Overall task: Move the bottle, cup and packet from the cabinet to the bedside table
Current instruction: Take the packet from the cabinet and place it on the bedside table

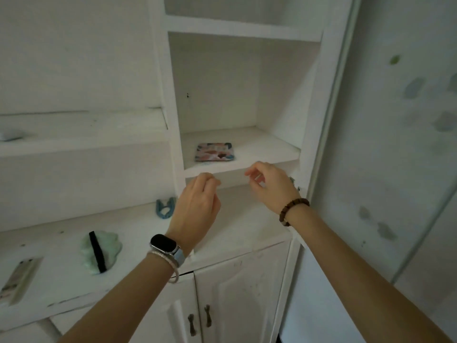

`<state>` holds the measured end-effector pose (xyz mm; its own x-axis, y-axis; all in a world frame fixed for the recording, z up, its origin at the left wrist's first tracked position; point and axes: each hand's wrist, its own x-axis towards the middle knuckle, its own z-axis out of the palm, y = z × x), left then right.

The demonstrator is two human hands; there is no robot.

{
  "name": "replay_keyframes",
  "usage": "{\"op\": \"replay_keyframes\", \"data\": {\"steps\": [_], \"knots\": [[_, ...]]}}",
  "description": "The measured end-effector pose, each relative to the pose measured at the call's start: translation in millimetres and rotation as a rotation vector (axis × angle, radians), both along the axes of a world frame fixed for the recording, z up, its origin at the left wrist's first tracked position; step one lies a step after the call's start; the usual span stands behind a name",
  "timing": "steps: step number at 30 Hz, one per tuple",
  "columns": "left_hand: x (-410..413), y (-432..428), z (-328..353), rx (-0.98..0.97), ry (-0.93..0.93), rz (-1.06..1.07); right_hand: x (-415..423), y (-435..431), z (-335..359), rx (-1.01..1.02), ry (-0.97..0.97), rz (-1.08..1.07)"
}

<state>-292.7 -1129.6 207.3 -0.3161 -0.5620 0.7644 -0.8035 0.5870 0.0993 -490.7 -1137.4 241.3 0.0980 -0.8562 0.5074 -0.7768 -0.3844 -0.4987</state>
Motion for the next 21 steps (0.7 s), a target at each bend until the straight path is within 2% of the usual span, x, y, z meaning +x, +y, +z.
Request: {"op": "replay_keyframes", "data": {"steps": [5,10,14,21], "knots": [[-13,-42,22,-0.023,-0.026,0.028,5,-43,43,-0.002,-0.064,-0.003],[-20,-75,23,-0.022,-0.052,0.096,12,-90,58,0.108,-0.103,-0.005],[-15,-93,16,0.0,-0.122,0.166,17,-124,53,0.196,-0.004,-0.028],[-6,-106,3,-0.014,-0.171,0.136,31,-160,42,0.313,0.056,-0.014]]}}
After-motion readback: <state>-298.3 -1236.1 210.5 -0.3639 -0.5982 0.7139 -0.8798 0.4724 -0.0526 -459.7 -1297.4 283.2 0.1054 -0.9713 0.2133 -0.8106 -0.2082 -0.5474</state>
